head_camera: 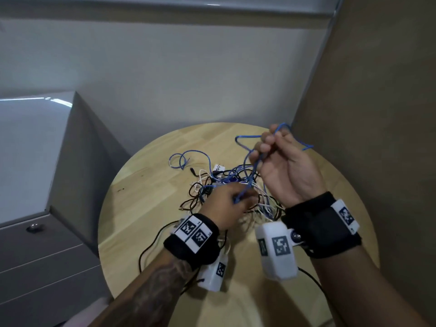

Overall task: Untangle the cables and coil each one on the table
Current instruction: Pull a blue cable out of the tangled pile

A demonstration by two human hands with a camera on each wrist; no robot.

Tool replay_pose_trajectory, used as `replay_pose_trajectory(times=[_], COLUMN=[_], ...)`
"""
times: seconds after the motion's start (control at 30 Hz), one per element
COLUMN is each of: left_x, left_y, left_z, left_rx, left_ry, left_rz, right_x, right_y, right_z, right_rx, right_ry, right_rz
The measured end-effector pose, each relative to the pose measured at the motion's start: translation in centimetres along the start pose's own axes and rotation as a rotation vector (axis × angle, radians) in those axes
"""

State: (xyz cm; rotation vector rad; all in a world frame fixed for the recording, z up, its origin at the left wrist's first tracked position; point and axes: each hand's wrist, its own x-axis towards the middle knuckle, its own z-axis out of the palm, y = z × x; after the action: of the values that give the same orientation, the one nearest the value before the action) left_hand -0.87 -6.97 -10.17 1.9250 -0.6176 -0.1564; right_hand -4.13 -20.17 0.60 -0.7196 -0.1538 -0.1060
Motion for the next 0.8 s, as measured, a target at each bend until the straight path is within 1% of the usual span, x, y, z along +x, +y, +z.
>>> replay_pose_trajectory(times=[0.07,0.13,0.17,0.2,0.23,0.27,0.3,0.33,0.4,0.47,0.53,0.57,0.6,0.67,0.73,0.8], left_x=[0.0,-0.1,-0.1,0.1,0.3,0.4,0.5,0.5,0.5,0.5,0.4,0.4,0.4,0.4,0.5,0.3], left_y=[-1.4,-2.1,-2.1,-2.1,-2.0,-1.6,-1.2,-0.9,-0.6,-0.7,-0.7,-0.7,-0.7,-0.9,-1.1,-1.4], left_z=[-0.1,-0.9,-1.4,-1.8,-2.2,-2.5,-2.6,-2.6,-2.6,-2.5,-2.6,-2.6,-2.7,-3.0,-3.1,-2.9], left_rx=[0.035,0.018,-0.005,-0.019,-0.022,-0.012,-0.005,-0.014,-0.033,-0.03,-0.074,-0.111,-0.144,-0.192,-0.188,-0.176], left_ry=[0.015,0.035,0.062,0.095,0.123,0.148,0.168,0.181,0.193,0.208,0.22,0.216,0.209,0.217,0.225,0.187], left_rz=[-0.086,-0.101,-0.091,-0.081,-0.074,-0.064,-0.053,-0.044,-0.048,-0.067,-0.083,-0.084,-0.085,-0.075,-0.063,-0.065], right_x=[0.2,0.4,0.5,0.3,0.1,-0.2,-0.5,-0.8,-1.0,-0.9,-0.7,-0.6,-0.5,-0.5,-0.5,-0.4], right_y=[-1.9,-3.8,-4.2,-4.2,-3.8,-2.9,-1.8,-0.7,0.9,1.4,1.2,0.9,0.4,-0.6,-0.9,-1.2], right_z=[0.1,-0.6,-1.4,-2.0,-2.6,-3.1,-3.5,-3.8,-4.4,-4.5,-4.2,-4.1,-4.0,-3.9,-3.8,-3.5], right_rx=[-0.035,-0.155,-0.277,-0.468,-0.713,-0.948,-1.139,-1.281,-1.506,-1.679,-1.767,-1.774,-1.728,-1.556,-1.458,-1.369], right_ry=[0.008,0.043,0.081,0.112,0.127,0.097,0.024,-0.066,-0.192,-0.251,-0.286,-0.266,-0.217,-0.125,-0.064,0.018], right_rz=[-0.089,-0.156,-0.186,-0.214,-0.231,-0.217,-0.165,-0.083,0.041,0.106,0.11,0.075,0.022,-0.066,-0.13,-0.186])
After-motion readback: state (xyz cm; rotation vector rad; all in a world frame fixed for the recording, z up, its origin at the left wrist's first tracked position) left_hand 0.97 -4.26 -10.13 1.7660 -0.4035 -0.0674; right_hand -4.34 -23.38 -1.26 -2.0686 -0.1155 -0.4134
